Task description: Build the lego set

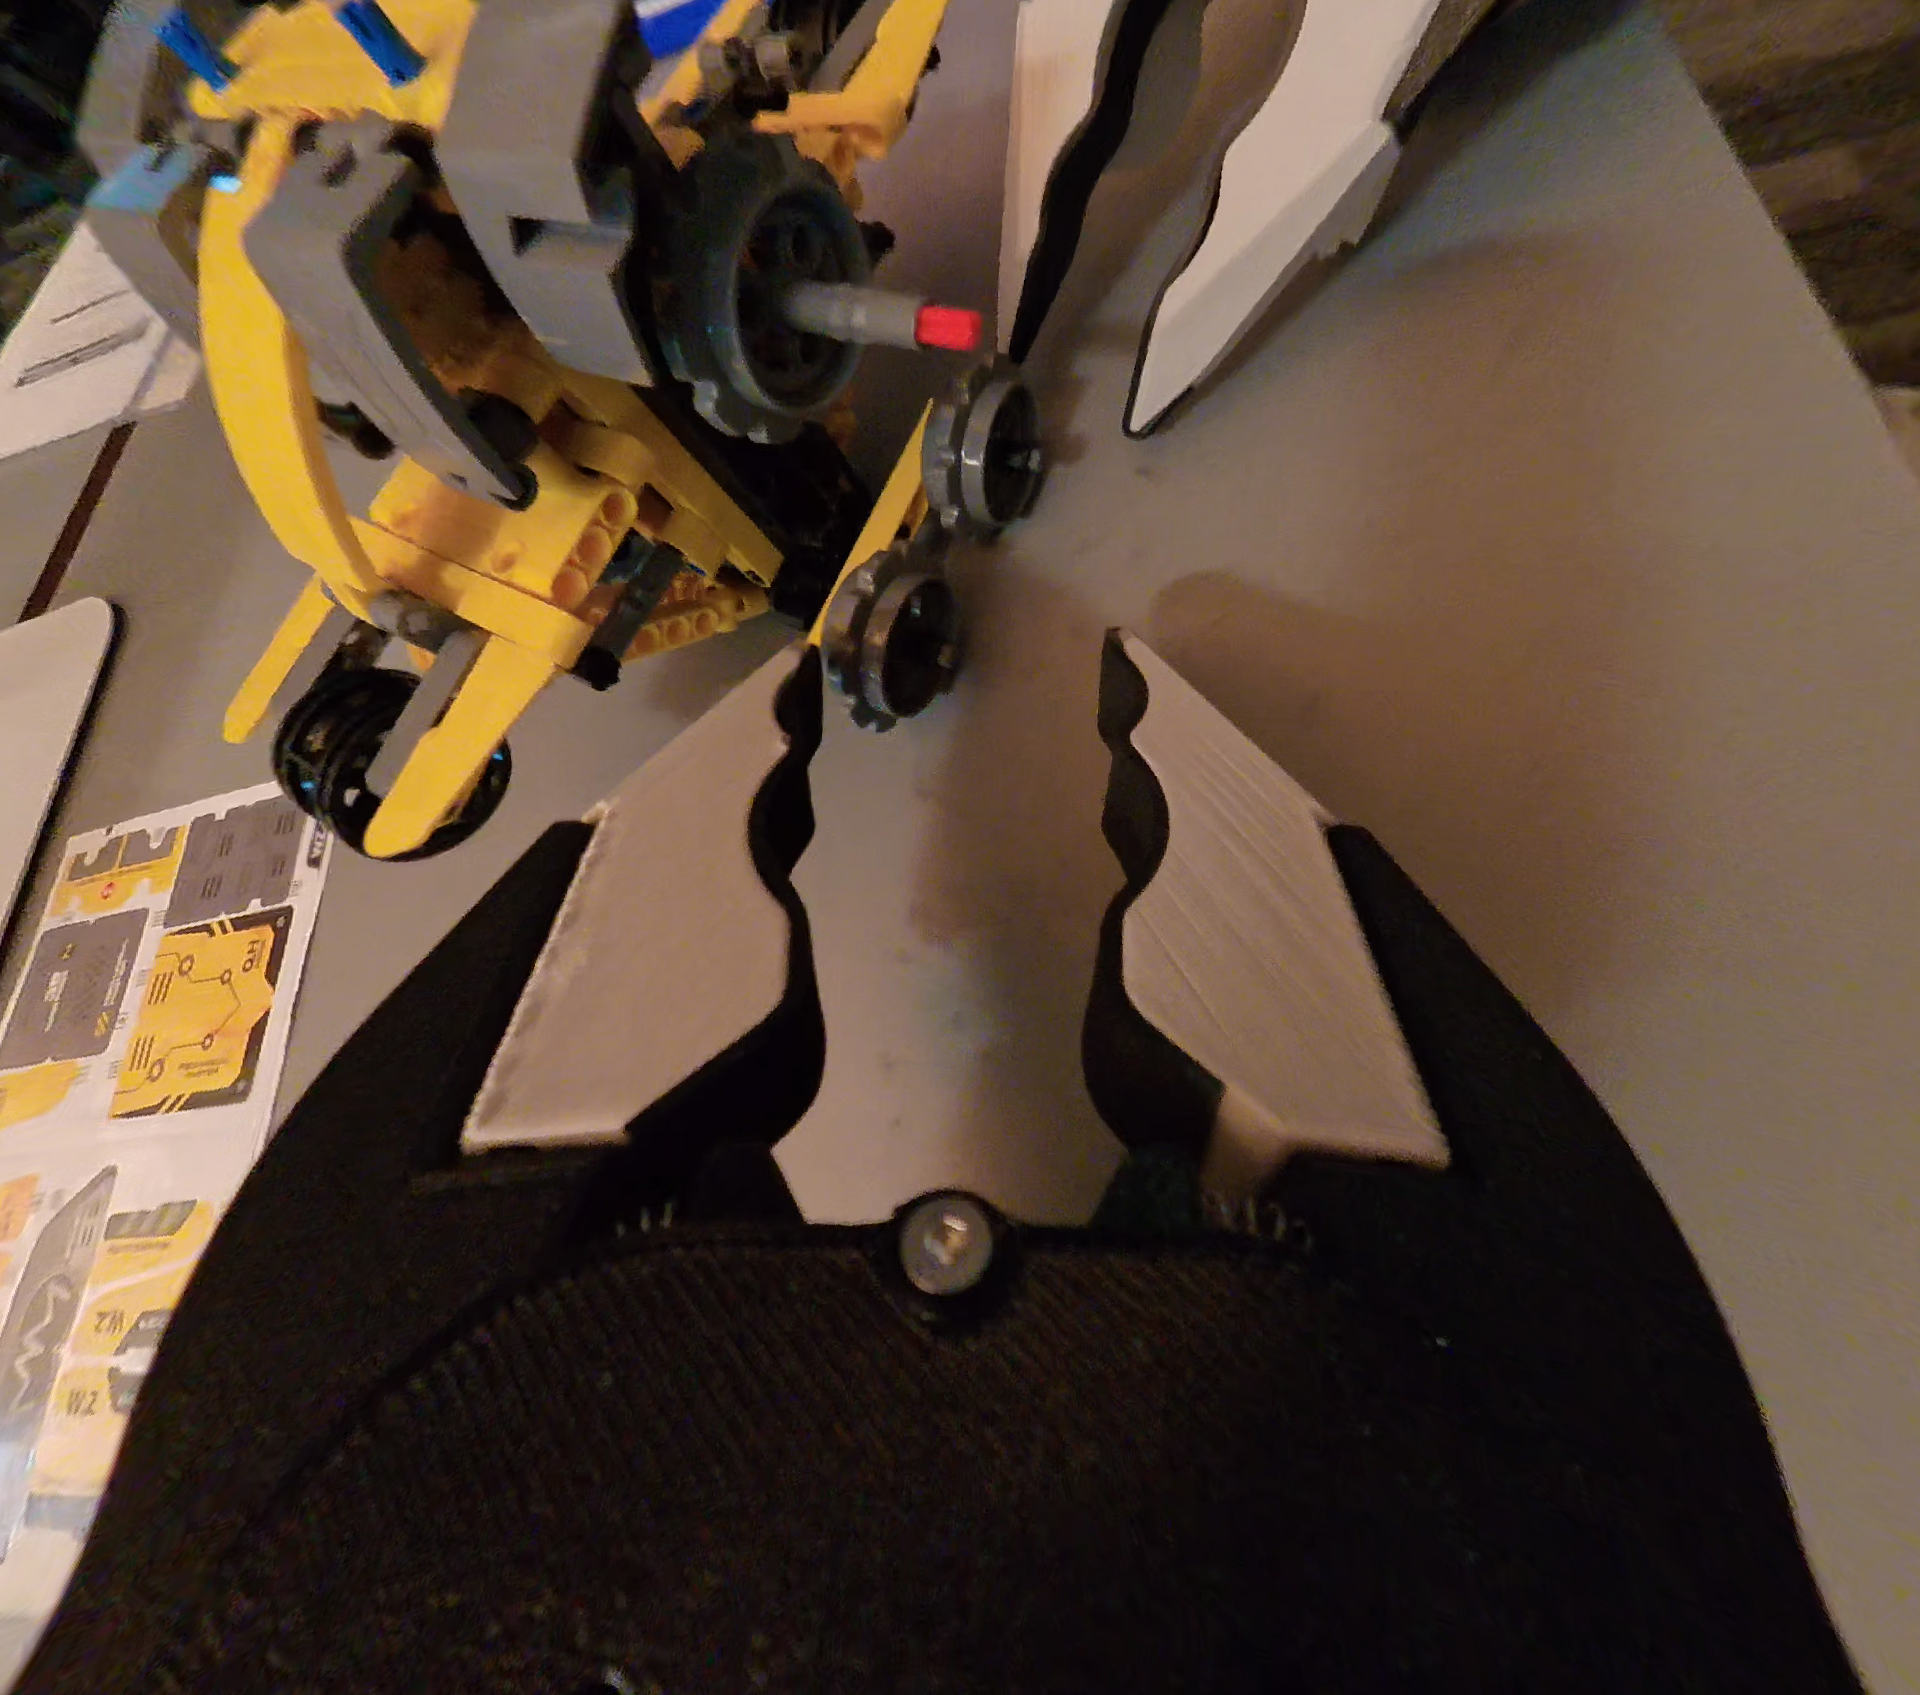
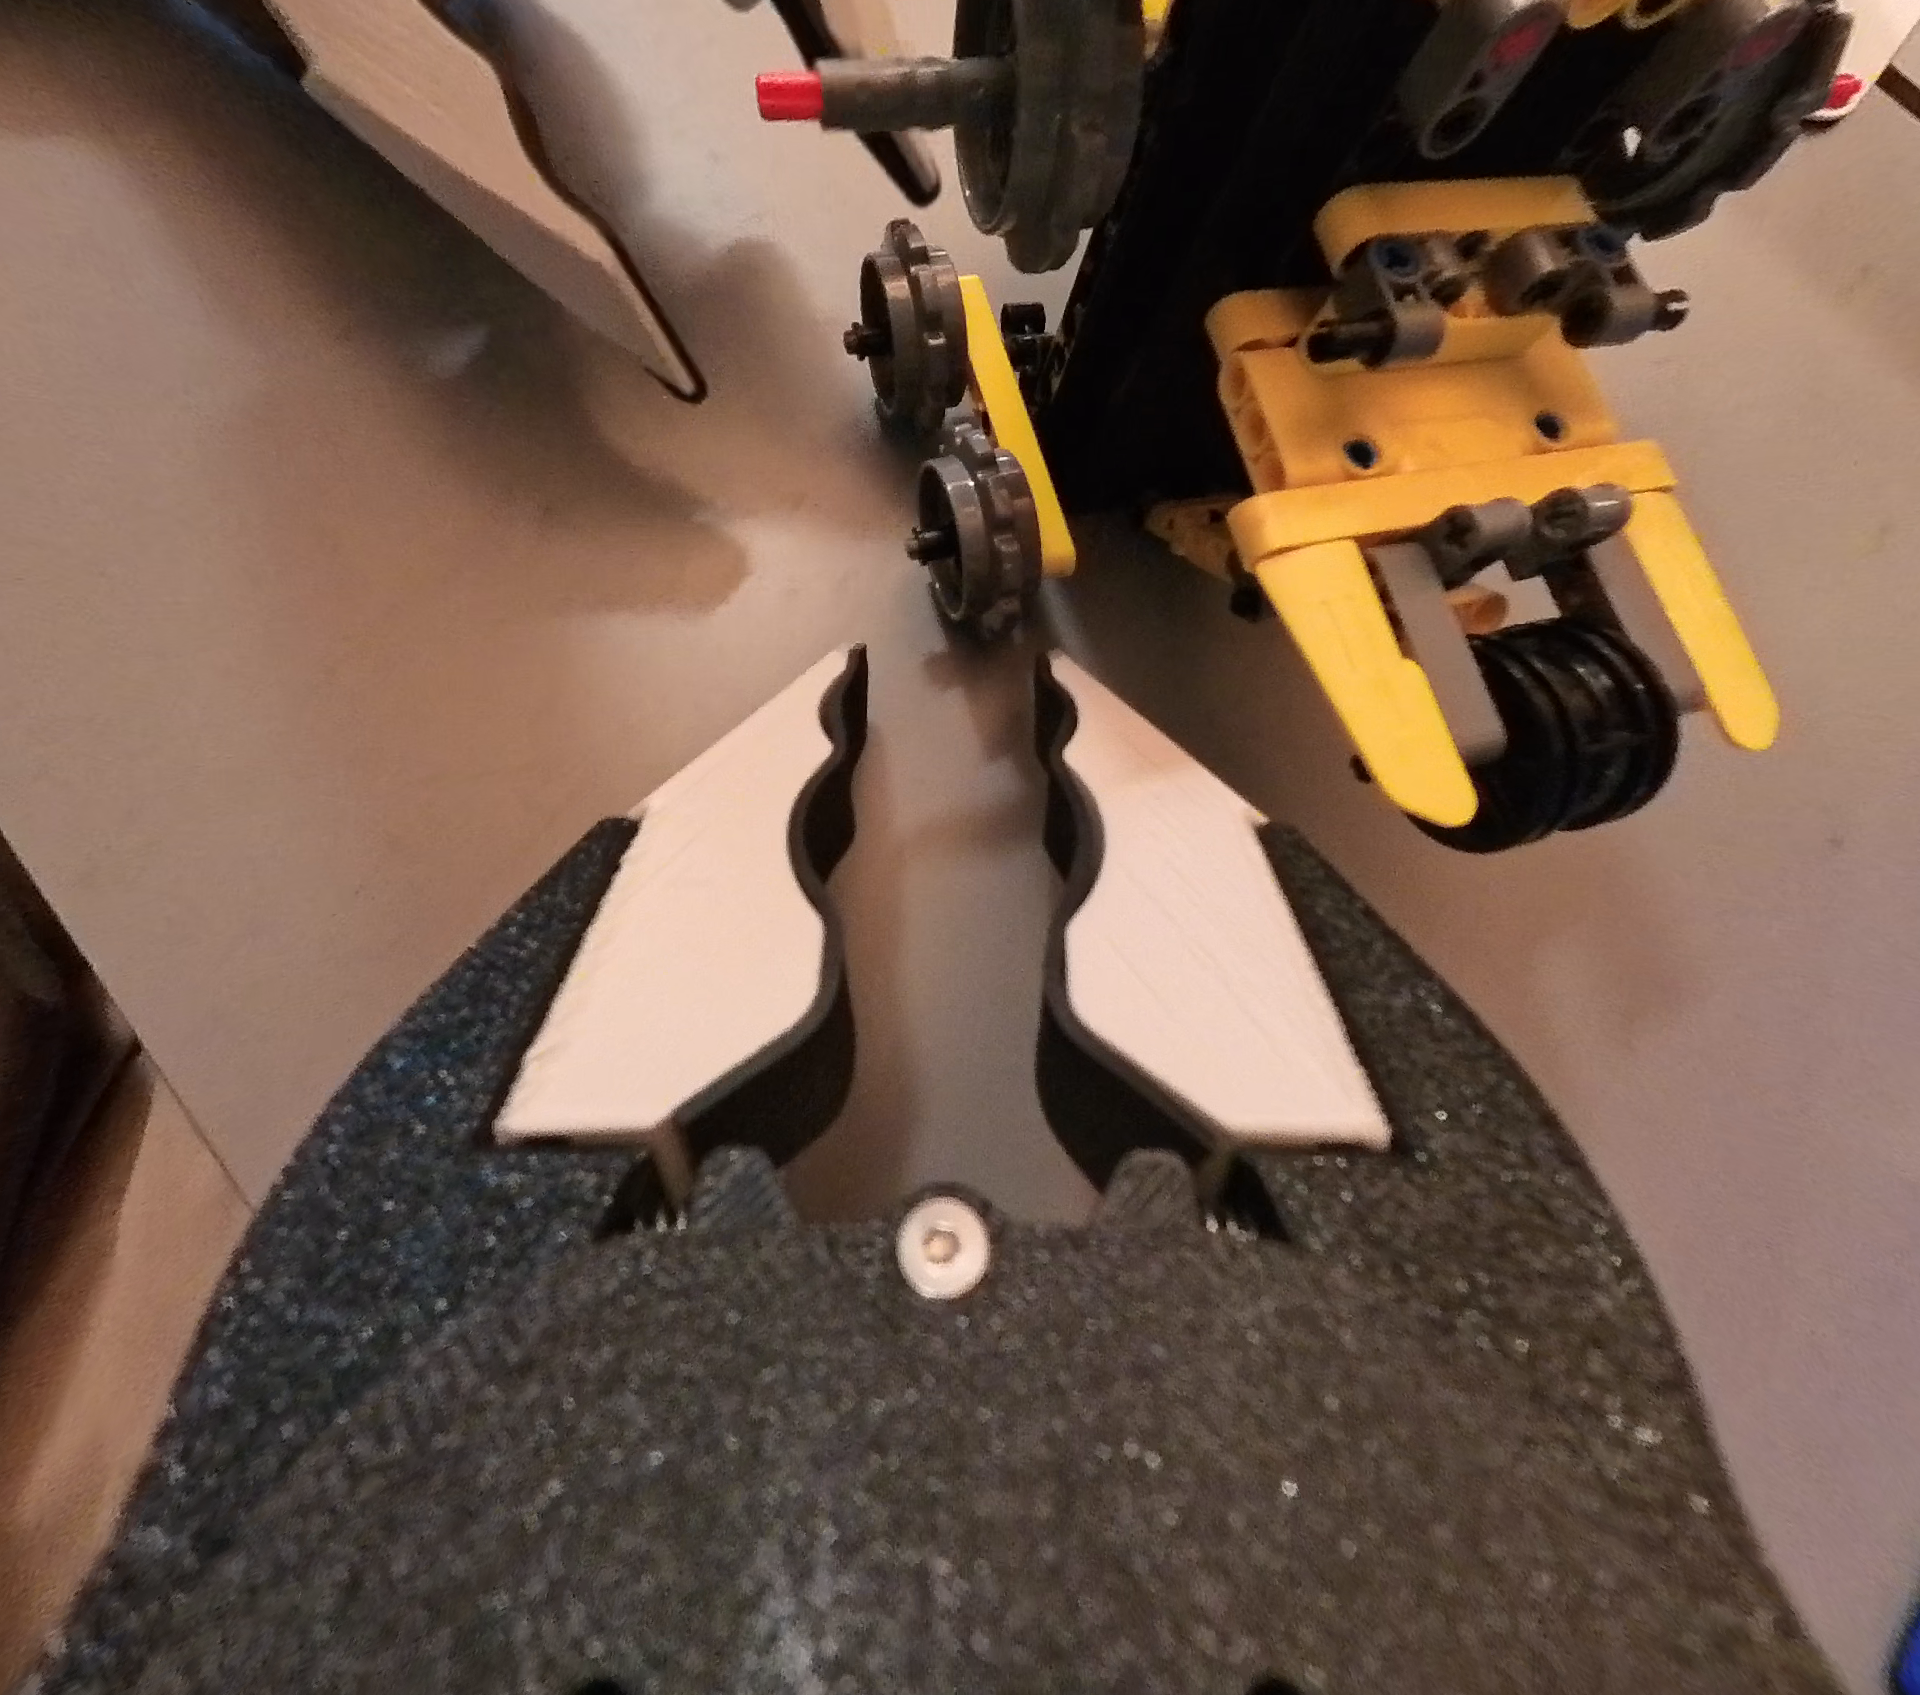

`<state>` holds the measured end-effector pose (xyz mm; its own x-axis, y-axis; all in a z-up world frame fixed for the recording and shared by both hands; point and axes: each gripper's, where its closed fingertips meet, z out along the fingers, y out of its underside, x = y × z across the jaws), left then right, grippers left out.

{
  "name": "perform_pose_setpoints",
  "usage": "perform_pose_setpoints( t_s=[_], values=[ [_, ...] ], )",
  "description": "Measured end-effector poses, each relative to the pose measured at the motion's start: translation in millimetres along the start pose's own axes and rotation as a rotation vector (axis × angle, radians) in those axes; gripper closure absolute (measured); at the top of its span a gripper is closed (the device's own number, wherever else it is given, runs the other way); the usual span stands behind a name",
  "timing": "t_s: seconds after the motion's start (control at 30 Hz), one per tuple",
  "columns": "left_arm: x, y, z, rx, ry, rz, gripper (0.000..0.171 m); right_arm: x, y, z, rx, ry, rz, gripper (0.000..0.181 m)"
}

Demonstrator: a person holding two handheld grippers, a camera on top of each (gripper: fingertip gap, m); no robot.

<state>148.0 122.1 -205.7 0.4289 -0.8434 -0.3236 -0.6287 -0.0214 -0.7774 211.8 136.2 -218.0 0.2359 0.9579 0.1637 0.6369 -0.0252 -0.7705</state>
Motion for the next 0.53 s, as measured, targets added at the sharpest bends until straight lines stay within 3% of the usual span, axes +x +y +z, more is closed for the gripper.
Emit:
perform_pose_setpoints(
  t_s=[0.53],
  values=[
    [3,15,5,-0.077,0.032,-0.026,0.119,-1,-1,-1,0.009,-0.006,0.003,0.150]
  ],
)
